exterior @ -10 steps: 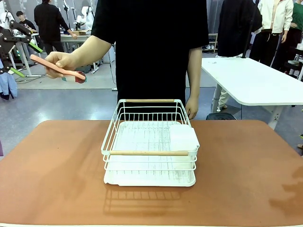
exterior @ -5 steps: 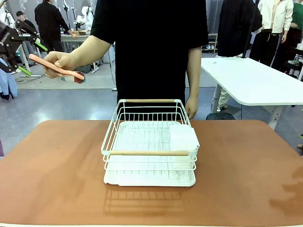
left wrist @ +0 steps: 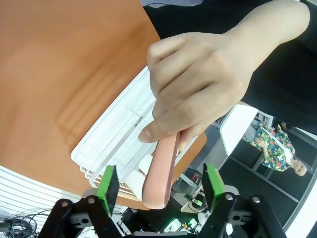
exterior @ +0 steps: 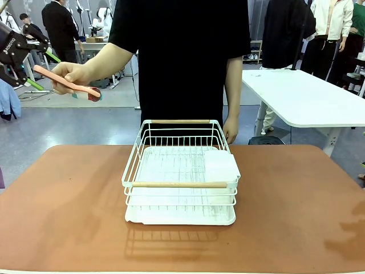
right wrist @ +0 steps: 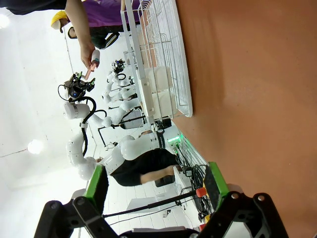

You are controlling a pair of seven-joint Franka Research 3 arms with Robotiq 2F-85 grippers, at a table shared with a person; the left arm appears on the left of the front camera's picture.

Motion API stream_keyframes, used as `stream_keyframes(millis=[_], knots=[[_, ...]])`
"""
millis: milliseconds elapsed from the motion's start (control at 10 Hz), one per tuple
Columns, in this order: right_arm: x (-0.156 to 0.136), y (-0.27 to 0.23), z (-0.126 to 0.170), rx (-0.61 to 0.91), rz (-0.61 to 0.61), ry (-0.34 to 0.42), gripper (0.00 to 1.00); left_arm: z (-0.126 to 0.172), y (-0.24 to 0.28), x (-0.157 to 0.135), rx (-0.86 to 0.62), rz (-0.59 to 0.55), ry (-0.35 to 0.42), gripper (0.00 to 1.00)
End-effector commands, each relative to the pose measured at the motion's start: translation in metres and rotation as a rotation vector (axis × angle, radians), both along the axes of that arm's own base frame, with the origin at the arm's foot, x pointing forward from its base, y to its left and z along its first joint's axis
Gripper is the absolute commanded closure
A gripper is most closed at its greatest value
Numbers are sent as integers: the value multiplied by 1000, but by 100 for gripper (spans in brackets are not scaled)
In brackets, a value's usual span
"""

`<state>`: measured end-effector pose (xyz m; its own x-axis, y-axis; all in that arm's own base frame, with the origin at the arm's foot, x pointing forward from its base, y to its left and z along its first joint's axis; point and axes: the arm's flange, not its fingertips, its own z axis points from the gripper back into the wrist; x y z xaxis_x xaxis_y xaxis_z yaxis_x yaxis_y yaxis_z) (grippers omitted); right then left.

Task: Clean the table.
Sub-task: Pick up the Lint Roller when the human hands it over.

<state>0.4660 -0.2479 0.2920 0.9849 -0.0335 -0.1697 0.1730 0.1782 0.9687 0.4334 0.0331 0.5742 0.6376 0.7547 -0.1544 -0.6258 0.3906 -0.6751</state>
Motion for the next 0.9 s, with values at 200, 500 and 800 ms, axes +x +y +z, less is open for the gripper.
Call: stream_keyframes(millis=[200, 500, 800], knots=[[1, 1, 2, -6, 1, -3, 0, -6, -2, 4, 37, 45, -11, 100], [1, 1, 2, -6, 1, -3, 0, -8, 1, 4, 26, 39, -16, 100], [1, 1, 2, -6, 1, -3, 0, -11, 6, 4, 20, 39, -13, 100]])
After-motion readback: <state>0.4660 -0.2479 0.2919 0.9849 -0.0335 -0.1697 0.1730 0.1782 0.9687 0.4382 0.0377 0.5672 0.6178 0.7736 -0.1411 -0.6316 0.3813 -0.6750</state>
